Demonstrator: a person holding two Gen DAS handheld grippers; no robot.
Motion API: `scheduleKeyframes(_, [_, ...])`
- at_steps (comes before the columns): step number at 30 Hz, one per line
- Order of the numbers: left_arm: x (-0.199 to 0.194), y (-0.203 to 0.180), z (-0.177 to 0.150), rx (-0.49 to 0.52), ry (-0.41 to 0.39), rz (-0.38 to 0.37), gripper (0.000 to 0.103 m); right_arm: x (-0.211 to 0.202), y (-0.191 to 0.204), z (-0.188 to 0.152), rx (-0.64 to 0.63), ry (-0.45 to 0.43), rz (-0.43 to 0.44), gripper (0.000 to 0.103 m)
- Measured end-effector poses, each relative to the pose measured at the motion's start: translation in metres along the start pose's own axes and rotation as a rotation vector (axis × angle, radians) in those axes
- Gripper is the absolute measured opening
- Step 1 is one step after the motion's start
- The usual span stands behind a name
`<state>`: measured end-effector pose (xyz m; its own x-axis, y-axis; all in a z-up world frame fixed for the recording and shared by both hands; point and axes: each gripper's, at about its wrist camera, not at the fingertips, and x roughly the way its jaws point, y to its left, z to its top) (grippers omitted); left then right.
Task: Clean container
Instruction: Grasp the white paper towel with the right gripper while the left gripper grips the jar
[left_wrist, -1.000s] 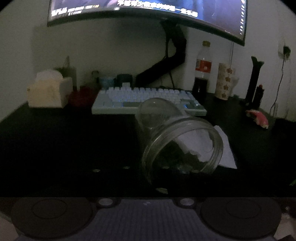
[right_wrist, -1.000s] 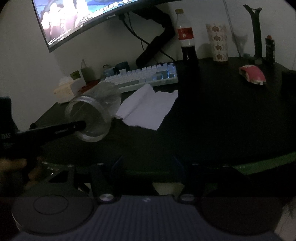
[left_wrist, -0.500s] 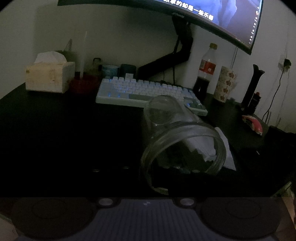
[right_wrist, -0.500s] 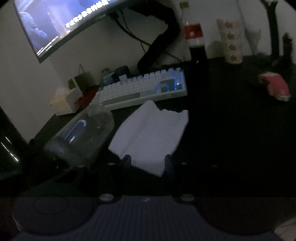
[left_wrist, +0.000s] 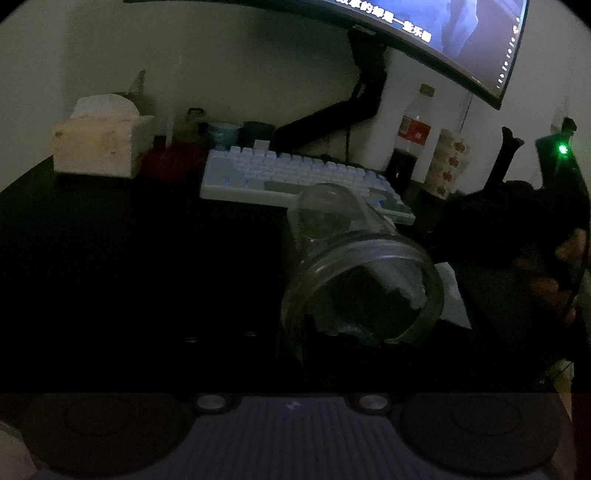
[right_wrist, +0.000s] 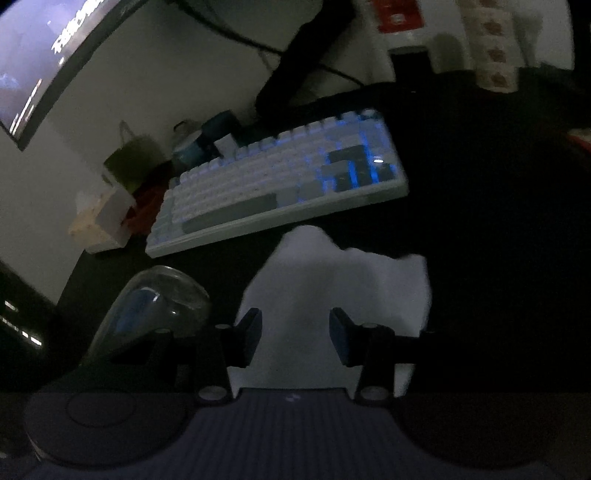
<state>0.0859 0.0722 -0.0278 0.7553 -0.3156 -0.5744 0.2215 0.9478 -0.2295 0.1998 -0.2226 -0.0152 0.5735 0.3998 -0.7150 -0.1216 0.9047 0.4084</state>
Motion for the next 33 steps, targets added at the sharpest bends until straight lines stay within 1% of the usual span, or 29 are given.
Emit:
scheduleKeyframes(1, [0.0, 0.001, 0.0, -0.001, -0.003, 0.003, 0.009, 0.005, 0.003, 0.001, -0.014, 0.003, -0.02, 0.042])
scheduleKeyframes(2, [0.0, 0.003, -0.001, -0.002, -0.003, 0.002, 0.009, 0.009, 0.006, 0.0, -0.037, 0.005, -0.038, 0.037])
scheduleKeyframes(4, [0.001, 0.008, -0.003, -0.016, -0.001, -0.005, 0.01, 0.015, 0.007, -0.002, -0.068, 0.006, -0.058, 0.016])
scheduleKeyframes(5, [0.002, 0.011, -0.003, -0.026, 0.001, -0.01, 0.01, 0.016, 0.005, -0.004, -0.064, 0.001, -0.059, 0.003])
scheduleKeyframes(7, [0.002, 0.017, -0.004, -0.041, 0.003, -0.011, 0.012, 0.014, 0.001, -0.007, -0.048, -0.013, -0.041, 0.003])
scheduleKeyframes(13, [-0.002, 0.03, -0.007, -0.053, 0.0, 0.007, 0.014, 0.0, -0.003, -0.013, -0.065, -0.033, 0.024, 0.003])
scheduleKeyframes(18, [-0.009, 0.034, -0.007, -0.065, 0.0, 0.053, 0.014, -0.013, 0.002, -0.019, -0.099, -0.043, 0.058, 0.003])
scheduleKeyframes(20, [-0.015, 0.038, -0.005, -0.109, 0.02, 0.07, 0.021, -0.017, 0.004, -0.022, -0.123, -0.054, 0.067, 0.004])
scheduleKeyframes(21, [-0.019, 0.043, -0.003, -0.158, 0.04, 0.064, 0.026, -0.017, 0.005, -0.023, -0.14, -0.058, 0.071, 0.004])
scheduleKeyframes(22, [-0.023, 0.047, -0.001, -0.205, 0.05, 0.04, 0.025, -0.015, 0.006, -0.024, -0.155, -0.063, 0.072, 0.004])
scheduleKeyframes(25, [-0.037, 0.049, 0.003, -0.277, 0.04, -0.084, 0.025, -0.001, 0.0, -0.025, -0.157, -0.044, 0.033, 0.004])
scheduleKeyframes(27, [-0.04, 0.042, 0.005, -0.274, 0.006, -0.138, 0.027, 0.004, -0.004, -0.028, -0.15, -0.033, 0.036, 0.004])
scheduleKeyframes(28, [-0.04, 0.038, 0.006, -0.269, -0.008, -0.157, 0.033, 0.006, -0.005, -0.029, -0.147, -0.029, 0.039, 0.005])
scheduleKeyframes(29, [-0.037, 0.033, 0.007, -0.264, -0.013, -0.163, 0.034, 0.006, -0.006, -0.031, -0.15, -0.034, 0.04, 0.005])
scheduleKeyframes(33, [-0.018, 0.018, 0.019, -0.218, -0.017, -0.151, 0.035, 0.005, -0.006, -0.037, -0.171, -0.06, 0.038, 0.005])
